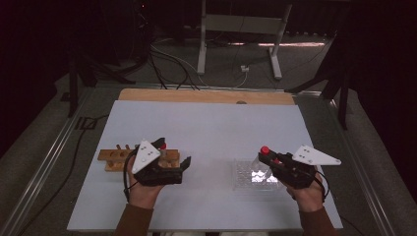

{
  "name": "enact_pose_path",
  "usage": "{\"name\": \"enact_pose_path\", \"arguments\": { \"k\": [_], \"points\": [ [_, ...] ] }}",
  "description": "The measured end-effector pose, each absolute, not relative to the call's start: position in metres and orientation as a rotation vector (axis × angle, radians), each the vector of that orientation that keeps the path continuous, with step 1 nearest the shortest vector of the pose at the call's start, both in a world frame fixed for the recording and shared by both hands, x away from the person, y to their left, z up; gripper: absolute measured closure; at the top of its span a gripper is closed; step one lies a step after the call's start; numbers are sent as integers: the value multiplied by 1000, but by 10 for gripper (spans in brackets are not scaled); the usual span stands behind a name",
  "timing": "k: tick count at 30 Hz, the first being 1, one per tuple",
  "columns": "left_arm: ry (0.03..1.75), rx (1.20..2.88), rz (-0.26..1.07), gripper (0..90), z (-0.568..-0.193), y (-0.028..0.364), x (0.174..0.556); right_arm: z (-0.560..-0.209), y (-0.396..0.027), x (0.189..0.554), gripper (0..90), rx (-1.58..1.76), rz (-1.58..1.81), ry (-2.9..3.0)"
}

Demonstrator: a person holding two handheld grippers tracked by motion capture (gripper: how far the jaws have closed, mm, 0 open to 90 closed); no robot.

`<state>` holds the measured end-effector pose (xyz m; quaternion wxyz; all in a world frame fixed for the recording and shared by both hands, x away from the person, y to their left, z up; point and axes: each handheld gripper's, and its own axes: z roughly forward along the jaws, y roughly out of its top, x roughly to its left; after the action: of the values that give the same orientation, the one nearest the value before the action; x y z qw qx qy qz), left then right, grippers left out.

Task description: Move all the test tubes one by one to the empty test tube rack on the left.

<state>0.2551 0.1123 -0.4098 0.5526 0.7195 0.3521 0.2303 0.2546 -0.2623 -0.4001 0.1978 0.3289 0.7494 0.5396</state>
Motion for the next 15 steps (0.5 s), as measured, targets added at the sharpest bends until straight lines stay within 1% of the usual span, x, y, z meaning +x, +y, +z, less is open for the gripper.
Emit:
{"name": "enact_pose_path", "arguments": {
  "k": [6,15],
  "points": [
    [777,1748,488,26,-416,81,261,-399,-246,259,741,894,1525,2127],
    [735,1791,415,45,-427,48,267,-402,-234,265,741,893,1552,2156]
  ]
}}
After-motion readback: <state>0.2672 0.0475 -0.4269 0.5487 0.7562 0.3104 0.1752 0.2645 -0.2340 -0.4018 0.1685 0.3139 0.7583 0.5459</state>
